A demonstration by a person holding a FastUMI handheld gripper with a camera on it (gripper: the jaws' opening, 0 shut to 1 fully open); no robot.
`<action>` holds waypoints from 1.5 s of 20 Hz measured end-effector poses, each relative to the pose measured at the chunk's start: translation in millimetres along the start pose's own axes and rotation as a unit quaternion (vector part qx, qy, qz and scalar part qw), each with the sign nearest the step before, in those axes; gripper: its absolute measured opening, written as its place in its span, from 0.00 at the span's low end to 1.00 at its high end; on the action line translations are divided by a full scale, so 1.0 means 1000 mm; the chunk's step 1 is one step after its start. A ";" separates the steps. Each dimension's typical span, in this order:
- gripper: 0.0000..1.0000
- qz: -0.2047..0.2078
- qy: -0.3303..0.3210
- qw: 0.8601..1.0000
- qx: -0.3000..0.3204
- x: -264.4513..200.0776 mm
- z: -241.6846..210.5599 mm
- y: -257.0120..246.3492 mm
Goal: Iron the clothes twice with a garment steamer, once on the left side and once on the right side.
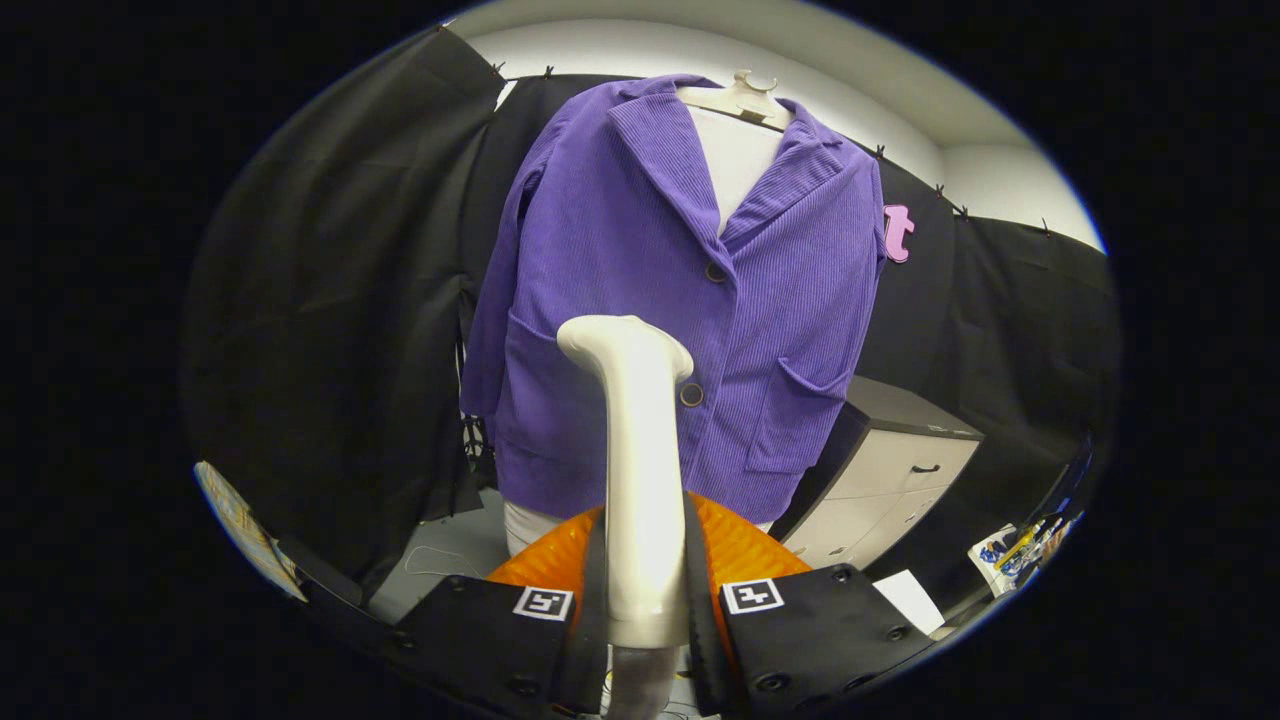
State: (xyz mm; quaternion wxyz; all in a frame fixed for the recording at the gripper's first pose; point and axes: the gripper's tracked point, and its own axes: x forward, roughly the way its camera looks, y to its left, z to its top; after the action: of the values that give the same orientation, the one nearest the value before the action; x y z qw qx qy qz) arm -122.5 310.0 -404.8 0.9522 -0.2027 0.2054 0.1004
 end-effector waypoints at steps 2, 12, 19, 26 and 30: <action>0.41 0.002 0.006 1.000 -0.006 0.000 -0.009 0.002; 0.41 0.013 0.039 0.999 -0.020 -0.001 -0.050 0.005; 0.41 0.042 0.039 0.998 0.016 -0.015 -0.048 -0.014; 0.41 0.050 0.023 0.996 0.073 -0.035 -0.024 -0.087; 0.41 0.030 0.009 0.995 0.094 -0.044 -0.014 -0.149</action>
State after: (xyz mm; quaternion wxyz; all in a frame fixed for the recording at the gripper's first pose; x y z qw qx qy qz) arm -125.8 165.9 -346.4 0.9616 -0.1068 0.2290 0.1077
